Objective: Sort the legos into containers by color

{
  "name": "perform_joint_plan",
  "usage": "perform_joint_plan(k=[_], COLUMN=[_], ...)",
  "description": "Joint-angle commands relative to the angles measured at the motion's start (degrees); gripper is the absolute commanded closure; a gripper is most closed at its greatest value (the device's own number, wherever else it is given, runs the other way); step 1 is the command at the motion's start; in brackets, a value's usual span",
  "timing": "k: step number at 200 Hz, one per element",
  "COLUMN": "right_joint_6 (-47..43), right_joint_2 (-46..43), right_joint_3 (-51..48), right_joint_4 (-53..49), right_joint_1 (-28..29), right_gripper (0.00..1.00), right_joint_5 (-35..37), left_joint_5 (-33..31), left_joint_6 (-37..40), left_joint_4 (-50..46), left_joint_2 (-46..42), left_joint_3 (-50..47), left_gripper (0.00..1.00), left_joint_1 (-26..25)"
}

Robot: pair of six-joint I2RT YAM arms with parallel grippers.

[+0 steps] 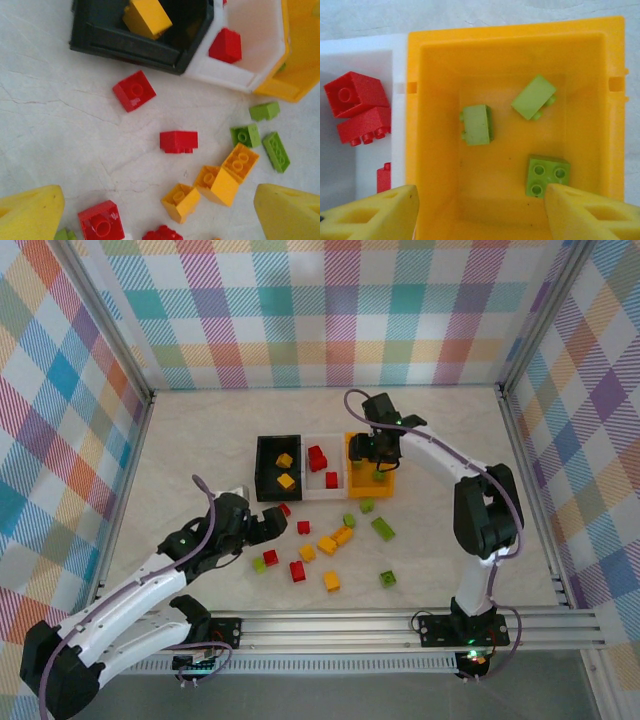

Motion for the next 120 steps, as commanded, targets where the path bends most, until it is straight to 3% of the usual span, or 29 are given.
perform_joint_plan(k=[1,70,91,120], right_joint_6=[0.8,1.9,2.1,2.2], right_joint_2=[-6.2,-13.2,-13.8,-14.6], right_joint_3=[-3.0,-14.3,-15.7,-17.1], right_joint_4=[0.7,4.0,4.4,5.3], right_joint_1=[0.0,-0.1,-0.2,-0.5], right_gripper=[0.31,0.28,0.28,0.28], right_joint_5=[-1.4,-1.6,-1.5,-1.7], left_joint_5=[4.5,1.4,0.2,-0.7], left_joint_6=[4.1,9.5,10.8,11.4], left_joint_4=[-1.1,-1.2,-1.5,-1.8], left_joint_2=[3.5,27.9,34.2,39.6], left_joint_3=[4.5,15.1,17.4,19.4], left_gripper=[0.07,0.13,0.15,0.18], left_joint_1=[-1.9,-29.5,-33.7,-34.8])
